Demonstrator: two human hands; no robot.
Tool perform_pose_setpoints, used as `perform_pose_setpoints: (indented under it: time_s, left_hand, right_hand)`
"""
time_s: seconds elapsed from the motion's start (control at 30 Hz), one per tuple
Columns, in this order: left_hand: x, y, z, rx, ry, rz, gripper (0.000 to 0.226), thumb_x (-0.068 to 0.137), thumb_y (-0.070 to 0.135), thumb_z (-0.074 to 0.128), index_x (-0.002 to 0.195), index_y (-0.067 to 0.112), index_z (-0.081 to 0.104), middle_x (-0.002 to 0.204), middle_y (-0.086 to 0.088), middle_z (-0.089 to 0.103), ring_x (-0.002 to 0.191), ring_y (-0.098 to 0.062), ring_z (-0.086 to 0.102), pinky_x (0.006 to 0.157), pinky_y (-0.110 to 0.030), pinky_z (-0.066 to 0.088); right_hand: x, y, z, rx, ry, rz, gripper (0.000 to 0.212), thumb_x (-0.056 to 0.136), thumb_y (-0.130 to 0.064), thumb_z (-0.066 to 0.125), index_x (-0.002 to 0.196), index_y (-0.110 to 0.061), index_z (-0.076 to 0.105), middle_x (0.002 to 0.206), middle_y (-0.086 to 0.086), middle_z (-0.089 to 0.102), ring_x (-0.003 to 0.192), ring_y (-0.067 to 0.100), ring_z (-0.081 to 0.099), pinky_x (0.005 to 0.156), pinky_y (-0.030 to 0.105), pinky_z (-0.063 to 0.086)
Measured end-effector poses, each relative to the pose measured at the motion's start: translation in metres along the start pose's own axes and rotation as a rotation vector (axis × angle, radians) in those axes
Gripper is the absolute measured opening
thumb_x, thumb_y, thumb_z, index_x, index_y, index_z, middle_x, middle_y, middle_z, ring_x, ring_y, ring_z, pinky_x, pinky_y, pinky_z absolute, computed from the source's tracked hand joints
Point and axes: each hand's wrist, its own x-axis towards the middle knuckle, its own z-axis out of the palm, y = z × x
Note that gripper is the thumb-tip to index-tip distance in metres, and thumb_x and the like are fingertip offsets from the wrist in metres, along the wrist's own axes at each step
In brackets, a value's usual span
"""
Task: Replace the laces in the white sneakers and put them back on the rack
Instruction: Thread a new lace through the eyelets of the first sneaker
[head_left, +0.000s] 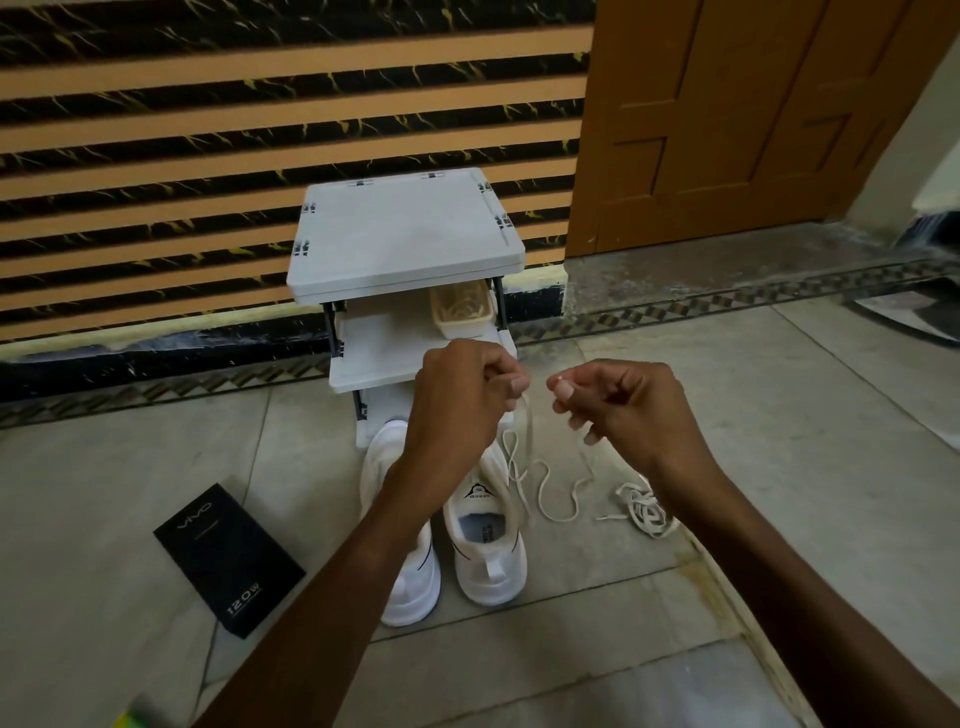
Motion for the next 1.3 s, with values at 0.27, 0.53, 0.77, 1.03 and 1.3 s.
perform_pose_setpoints:
  time_s: [0.27, 0.53, 0.77, 1.03, 1.3]
  left_hand:
    - [-0.005, 0.005, 0.000, -0.094, -0.064, 0.046, 0.009, 0.084, 0.017, 0.074, 0.092, 0.020, 0.073, 0.070, 0.002, 0.072, 0.065, -0.007, 0.070, 0.075, -0.038, 0.060]
    - [-0.007, 0.007, -0.011, -0.115, -0.138, 0.073, 0.006, 0.087, 0.012, 0.071, 0.088, 0.015, 0.075, 0.070, 0.000, 0.072, 0.063, -0.008, 0.070, 0.072, -0.034, 0.061]
    - [-0.006, 0.002, -0.016, -0.191, -0.113, 0.023, 0.004, 0.086, 0.011, 0.071, 0.083, 0.014, 0.070, 0.070, -0.001, 0.070, 0.063, -0.009, 0.069, 0.065, -0.025, 0.058]
    - [-0.006, 0.000, -0.020, -0.097, 0.016, 0.117, 0.010, 0.084, 0.012, 0.072, 0.077, 0.020, 0.070, 0.073, 0.012, 0.068, 0.069, 0.002, 0.062, 0.064, -0.007, 0.045]
    - [-0.004, -0.013, -0.019, 0.007, 0.089, 0.116, 0.013, 0.087, 0.013, 0.069, 0.077, 0.022, 0.069, 0.078, 0.007, 0.069, 0.076, -0.006, 0.063, 0.073, -0.022, 0.053]
  right_hand:
    - [0.005, -0.011, 0.006, -0.264, 0.047, -0.142, 0.012, 0.077, -0.021, 0.081, 0.088, -0.021, 0.075, 0.072, -0.011, 0.071, 0.063, -0.004, 0.064, 0.056, 0.008, 0.046]
    - [0.004, -0.021, 0.007, -0.181, 0.005, -0.135, 0.043, 0.074, -0.013, 0.082, 0.099, -0.022, 0.048, 0.071, -0.004, 0.072, 0.065, 0.000, 0.068, 0.061, 0.012, 0.053]
    - [0.008, -0.021, 0.009, -0.178, -0.064, -0.143, 0.015, 0.076, -0.027, 0.078, 0.087, -0.022, 0.068, 0.074, -0.005, 0.071, 0.068, 0.008, 0.066, 0.066, 0.029, 0.057]
    - [0.002, -0.030, 0.018, -0.004, -0.371, -0.033, 0.036, 0.103, -0.035, 0.041, 0.086, -0.022, 0.071, 0.099, 0.009, 0.071, 0.104, 0.034, 0.060, 0.099, 0.052, 0.042]
    - [0.002, -0.035, 0.035, -0.052, -0.312, 0.060, 0.036, 0.102, -0.020, 0.040, 0.075, -0.017, 0.064, 0.078, -0.003, 0.066, 0.081, 0.016, 0.059, 0.087, 0.039, 0.046]
